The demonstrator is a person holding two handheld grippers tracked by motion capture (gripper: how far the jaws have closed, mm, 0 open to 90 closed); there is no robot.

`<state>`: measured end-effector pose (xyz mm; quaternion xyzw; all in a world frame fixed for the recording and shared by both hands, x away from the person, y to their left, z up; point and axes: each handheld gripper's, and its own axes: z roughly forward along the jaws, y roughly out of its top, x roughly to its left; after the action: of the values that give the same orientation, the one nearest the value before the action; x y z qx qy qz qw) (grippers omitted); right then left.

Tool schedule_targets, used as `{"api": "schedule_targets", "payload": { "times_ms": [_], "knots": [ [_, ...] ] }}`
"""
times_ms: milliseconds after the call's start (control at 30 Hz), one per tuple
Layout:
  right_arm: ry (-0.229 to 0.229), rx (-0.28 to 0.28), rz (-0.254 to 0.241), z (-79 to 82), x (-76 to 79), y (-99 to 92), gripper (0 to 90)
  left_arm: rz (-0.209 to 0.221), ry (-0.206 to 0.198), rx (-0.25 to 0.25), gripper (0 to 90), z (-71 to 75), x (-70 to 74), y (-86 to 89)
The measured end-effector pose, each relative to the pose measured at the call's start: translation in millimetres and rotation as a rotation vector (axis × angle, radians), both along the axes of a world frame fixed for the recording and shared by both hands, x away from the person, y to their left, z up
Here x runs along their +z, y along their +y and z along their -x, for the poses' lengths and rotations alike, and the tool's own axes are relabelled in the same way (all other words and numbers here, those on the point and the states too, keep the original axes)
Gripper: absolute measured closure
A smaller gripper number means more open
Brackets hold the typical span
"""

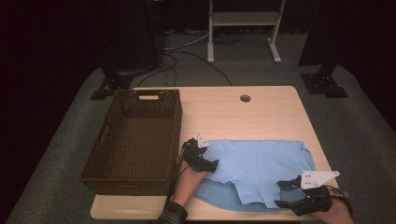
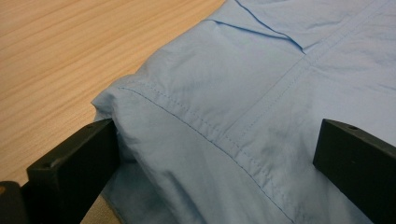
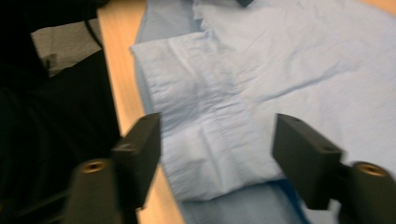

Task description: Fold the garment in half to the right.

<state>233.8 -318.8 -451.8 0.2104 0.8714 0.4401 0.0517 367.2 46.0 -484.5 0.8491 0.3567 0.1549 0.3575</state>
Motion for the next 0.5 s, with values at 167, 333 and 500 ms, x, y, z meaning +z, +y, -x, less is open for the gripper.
{"api": "schedule_targets", "payload": {
  "times_ms": [167,333,500],
  "knots": [
    [-0.073,-0.04,-0.014,-6.2,3.6,2.9,11.7,0.0,0.0,0.0,0.0,0.0,0.0,0.0],
    [-0.104,-0.074,-0.016,-15.4,6.0,3.8,5.4,0.001,0.0,0.001,0.0,0.1,-0.1,-0.2],
    [-0.125,-0.118,-0.019,-25.3,9.4,4.7,1.0,0.0,0.0,0.0,0.0,0.0,0.0,0.0]
  ]
}}
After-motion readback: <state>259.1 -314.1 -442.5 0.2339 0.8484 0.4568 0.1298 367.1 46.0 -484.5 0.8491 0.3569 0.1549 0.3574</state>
